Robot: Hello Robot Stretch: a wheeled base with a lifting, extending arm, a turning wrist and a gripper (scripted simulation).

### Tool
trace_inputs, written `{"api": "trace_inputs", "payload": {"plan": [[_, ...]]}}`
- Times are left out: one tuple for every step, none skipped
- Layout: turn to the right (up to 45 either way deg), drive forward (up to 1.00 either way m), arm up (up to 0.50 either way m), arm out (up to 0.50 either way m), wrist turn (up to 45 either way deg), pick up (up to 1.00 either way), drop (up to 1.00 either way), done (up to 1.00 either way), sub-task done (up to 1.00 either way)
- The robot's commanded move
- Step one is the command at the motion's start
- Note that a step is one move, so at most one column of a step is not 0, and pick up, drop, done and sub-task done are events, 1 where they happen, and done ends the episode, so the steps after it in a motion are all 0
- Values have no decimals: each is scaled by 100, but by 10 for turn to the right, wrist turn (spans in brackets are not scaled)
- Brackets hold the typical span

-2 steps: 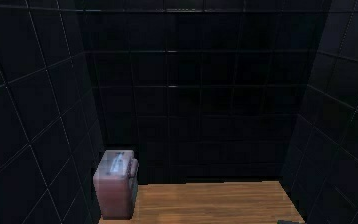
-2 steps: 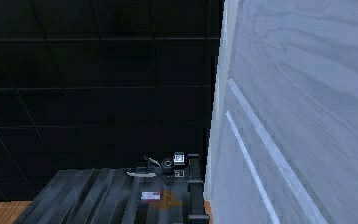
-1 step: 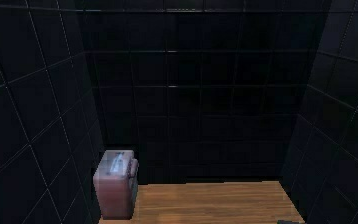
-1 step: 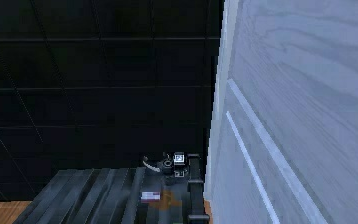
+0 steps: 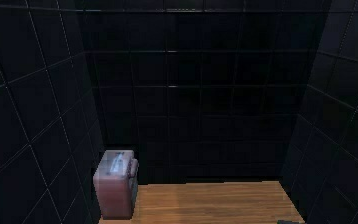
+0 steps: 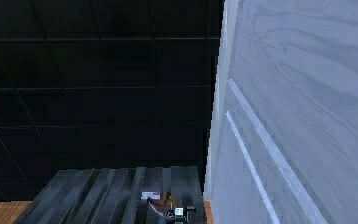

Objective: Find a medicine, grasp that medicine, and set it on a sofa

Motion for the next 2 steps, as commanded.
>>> {"api": "trace_inputs", "payload": {"plan": [[0,0,0,0,0,100,0,0,0],[0,0,10,0,0,0,0,0,0]]}}
